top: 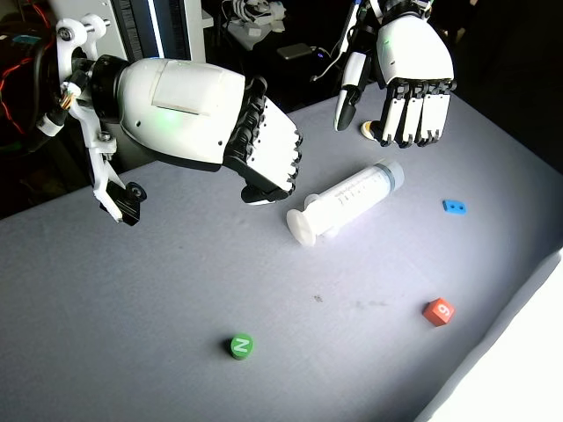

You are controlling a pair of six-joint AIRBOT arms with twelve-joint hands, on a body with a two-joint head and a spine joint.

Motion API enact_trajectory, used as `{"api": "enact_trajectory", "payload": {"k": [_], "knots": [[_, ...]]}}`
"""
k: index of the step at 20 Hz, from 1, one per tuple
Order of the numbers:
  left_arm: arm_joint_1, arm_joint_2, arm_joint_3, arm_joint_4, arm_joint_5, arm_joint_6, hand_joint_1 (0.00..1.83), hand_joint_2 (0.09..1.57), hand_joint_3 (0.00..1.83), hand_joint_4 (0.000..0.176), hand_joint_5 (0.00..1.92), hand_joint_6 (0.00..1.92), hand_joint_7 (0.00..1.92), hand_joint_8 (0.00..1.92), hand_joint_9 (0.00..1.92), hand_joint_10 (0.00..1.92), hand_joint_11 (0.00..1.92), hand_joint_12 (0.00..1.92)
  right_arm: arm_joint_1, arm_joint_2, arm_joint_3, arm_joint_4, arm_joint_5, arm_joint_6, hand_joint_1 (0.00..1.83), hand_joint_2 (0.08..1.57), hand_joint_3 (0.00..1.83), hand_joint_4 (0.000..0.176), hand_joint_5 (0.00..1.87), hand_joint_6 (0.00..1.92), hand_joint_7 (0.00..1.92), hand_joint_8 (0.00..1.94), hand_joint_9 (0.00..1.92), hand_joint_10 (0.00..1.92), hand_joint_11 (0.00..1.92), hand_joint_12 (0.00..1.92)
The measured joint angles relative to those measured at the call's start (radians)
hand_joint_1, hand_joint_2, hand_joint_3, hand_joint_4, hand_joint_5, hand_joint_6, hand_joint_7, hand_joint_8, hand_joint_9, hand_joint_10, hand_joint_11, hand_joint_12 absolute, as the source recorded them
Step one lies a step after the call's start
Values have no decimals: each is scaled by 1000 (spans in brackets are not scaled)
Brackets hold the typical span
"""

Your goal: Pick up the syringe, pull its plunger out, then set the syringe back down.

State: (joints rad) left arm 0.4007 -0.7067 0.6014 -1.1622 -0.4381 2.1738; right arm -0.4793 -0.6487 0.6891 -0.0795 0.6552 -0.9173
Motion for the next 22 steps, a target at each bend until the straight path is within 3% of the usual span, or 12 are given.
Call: {"api": "enact_trajectory", "payload": {"k": [1, 3, 12, 18, 19, 20, 22], "knots": [[0, 0, 0, -6, -1, 2, 0, 998, 213, 0, 39, 24, 12, 14, 0, 15, 0, 3, -1, 0, -4, -4, -1, -1, 2, 1152, 122, 0, 0, 0, 0, 0, 0, 0, 0, 0], [0, 0, 0, -14, -3, 5, 0, 1093, 15, 0, 39, 3, 11, 3, 0, 0, 0, 0, -1, 0, -4, -8, -3, -2, 0, 1211, 20, 0, 0, 0, 0, 0, 0, 0, 0, 0], [27, -22, 3, -16, -59, -47, 0, 1100, 8, 0, 48, 3, 23, 5, 1, 0, 0, 0, -1, 0, -7, 2, 10, -2, 0, 1227, 13, 0, 0, 0, 0, 0, 0, 0, 0, 0], [175, -90, 15, 138, -167, -299, 0, 1063, 0, 0, 58, 10, 29, 10, 20, 7, 26, 12, -37, 0, -9, 175, 35, -2, 0, 1221, 5, 0, 0, 0, 0, 0, 0, 0, 0, 0], [196, -102, 19, 159, -190, -326, 117, 1022, 0, 0, 18, 6, 5, 1, 3, 1, 6, 2, -50, 0, -9, 184, 50, -2, 0, 1226, 7, 0, 0, 0, 0, 0, 0, 0, 0, 0], [209, -121, 31, 161, -201, -337, 397, 988, 0, 0, 3, 0, 0, 0, 0, 0, 0, 0, -62, 0, -10, 184, 73, -2, 0, 1219, 3, 0, 0, 0, 0, 0, 0, 0, 0, 0], [233, -146, 51, 169, -214, -339, 737, 920, 0, 0, 0, 0, 0, 0, 0, 0, 9, 4, -63, 0, -15, 183, 108, -2, 0, 1223, 4, 0, 0, 0, 0, 0, 0, 0, 0, 0]]}}
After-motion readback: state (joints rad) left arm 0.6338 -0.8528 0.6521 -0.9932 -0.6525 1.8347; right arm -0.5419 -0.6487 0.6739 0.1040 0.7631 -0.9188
